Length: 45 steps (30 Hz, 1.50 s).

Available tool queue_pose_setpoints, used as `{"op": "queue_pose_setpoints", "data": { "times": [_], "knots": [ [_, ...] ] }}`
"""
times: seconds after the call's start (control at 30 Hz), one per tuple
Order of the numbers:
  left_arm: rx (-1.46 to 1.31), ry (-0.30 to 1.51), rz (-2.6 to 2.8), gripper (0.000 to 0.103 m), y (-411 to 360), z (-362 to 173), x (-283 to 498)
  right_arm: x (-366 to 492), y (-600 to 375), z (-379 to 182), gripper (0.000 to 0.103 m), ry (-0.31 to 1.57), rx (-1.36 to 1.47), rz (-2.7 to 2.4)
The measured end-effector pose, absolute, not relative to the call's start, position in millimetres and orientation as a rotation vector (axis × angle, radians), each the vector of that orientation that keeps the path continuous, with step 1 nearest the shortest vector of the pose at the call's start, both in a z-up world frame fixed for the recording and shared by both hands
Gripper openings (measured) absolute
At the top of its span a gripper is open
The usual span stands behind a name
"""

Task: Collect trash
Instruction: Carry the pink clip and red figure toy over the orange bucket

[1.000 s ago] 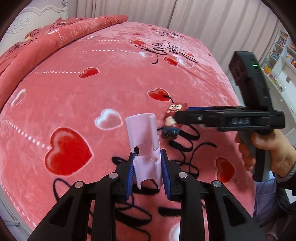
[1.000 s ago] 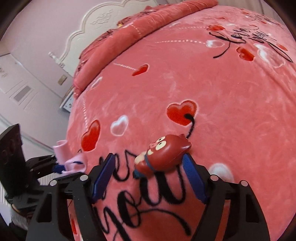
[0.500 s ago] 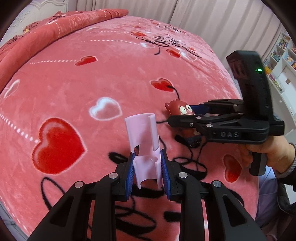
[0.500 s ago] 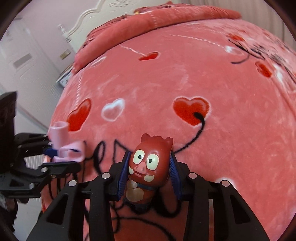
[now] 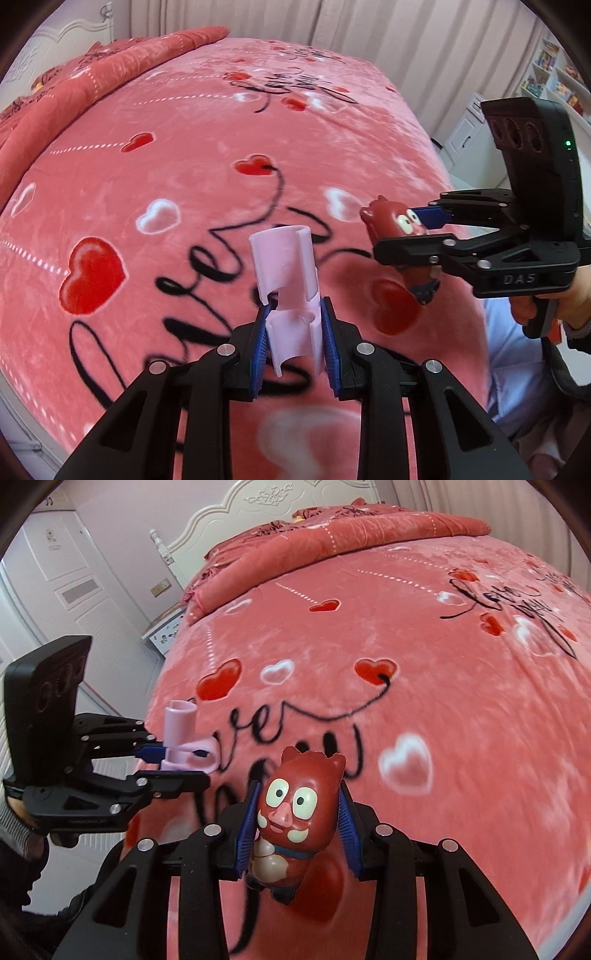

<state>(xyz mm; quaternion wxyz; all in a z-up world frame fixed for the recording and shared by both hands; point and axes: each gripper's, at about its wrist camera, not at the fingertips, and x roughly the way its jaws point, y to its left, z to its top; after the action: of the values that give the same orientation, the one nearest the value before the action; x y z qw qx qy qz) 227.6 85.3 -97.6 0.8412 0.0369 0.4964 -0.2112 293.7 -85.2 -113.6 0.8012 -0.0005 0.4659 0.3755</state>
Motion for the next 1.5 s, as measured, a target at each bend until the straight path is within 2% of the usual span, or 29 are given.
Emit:
{"op": "queue_pose_setpoints", "data": {
  "times": [0.4, 0.83, 1.23, 1.5],
  "knots": [
    [0.143, 1.012, -0.538, 0.028, 6, -64, 144, 178, -177, -78, 0.04, 0.935, 0.036, 0.751],
    [0.322, 0.981, -0.842, 0.028, -171, -59, 94, 65, -362, -71, 0.04, 0.868, 0.183, 0.454],
    [0.493, 0.999, -1.116, 0.028, -327, -90, 79, -15, -530, -101, 0.041, 0.848, 0.339, 0.114],
    [0.546, 1.067, -1.207, 0.028, -402, -132, 83, -35, -597, -135, 0.041, 0.866, 0.416, -0.033]
  ]
}}
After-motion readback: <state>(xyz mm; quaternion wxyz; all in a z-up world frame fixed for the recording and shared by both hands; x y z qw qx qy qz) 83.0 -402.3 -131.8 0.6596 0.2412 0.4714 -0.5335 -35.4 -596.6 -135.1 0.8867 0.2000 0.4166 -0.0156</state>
